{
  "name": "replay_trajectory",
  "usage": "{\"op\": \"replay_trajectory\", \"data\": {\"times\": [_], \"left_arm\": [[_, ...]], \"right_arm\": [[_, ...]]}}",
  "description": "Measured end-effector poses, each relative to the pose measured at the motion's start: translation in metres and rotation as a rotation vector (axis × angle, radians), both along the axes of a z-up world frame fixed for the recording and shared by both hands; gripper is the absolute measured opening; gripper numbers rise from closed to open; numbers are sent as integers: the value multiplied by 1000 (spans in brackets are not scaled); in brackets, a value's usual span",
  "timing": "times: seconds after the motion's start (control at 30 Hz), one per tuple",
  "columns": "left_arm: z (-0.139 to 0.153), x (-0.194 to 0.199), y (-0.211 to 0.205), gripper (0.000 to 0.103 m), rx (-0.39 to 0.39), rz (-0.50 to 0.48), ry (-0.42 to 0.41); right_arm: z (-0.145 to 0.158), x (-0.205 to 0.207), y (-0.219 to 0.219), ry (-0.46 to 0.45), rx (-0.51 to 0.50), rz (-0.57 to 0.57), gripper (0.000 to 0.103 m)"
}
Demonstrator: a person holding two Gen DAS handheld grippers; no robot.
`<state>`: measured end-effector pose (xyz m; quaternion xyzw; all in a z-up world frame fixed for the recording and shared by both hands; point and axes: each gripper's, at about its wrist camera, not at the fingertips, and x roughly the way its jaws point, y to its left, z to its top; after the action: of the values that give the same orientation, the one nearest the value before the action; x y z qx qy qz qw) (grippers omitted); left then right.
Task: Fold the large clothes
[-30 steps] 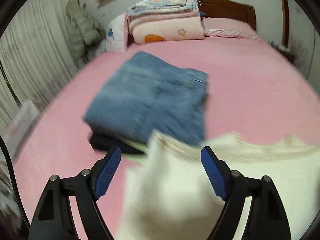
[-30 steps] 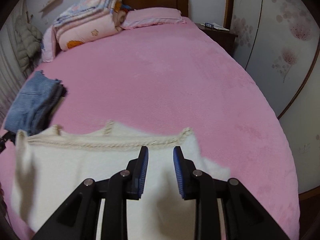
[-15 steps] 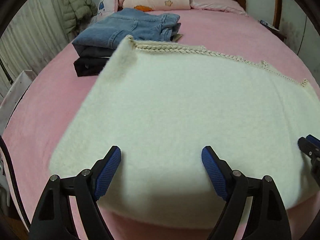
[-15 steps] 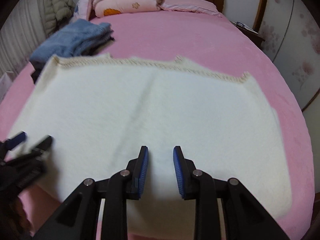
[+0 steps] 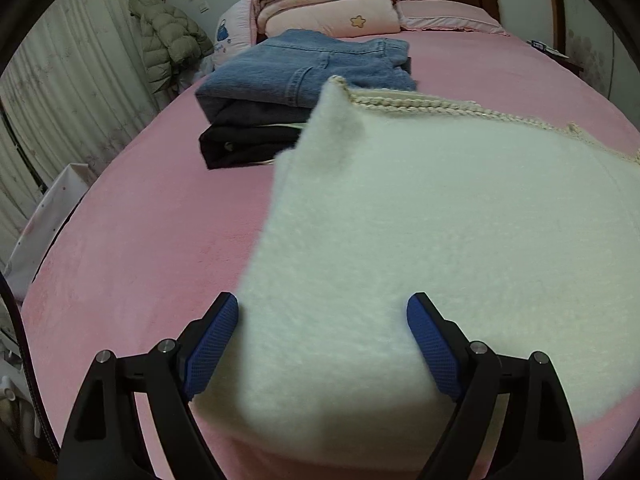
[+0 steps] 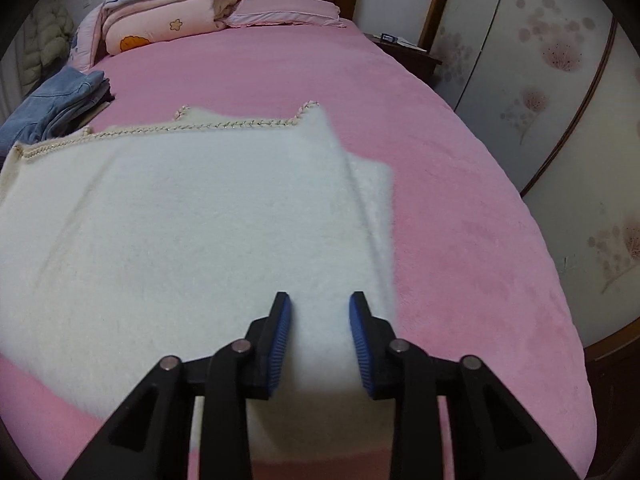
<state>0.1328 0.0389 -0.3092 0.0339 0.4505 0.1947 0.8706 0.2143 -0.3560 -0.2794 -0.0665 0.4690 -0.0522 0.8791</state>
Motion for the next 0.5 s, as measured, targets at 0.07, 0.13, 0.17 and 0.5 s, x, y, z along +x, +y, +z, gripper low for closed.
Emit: {"op": "replay_trajectory", "data": {"times": [0.07, 0.13, 0.17, 0.5], "left_arm": [[-1, -2, 8, 91, -33, 31, -5], [-3, -1, 12, 92, -51, 43, -4], [-4, -1, 12, 92, -50, 45, -1], [18, 6, 23, 92, -194, 124, 70]], "right_arm": [[-2, -3, 3, -7, -27, 4, 26], [-6, -2, 7, -7, -58, -5, 26], [-8, -2, 9, -6, -61, -13, 26], [8, 0, 14, 44, -36, -62, 29]]}}
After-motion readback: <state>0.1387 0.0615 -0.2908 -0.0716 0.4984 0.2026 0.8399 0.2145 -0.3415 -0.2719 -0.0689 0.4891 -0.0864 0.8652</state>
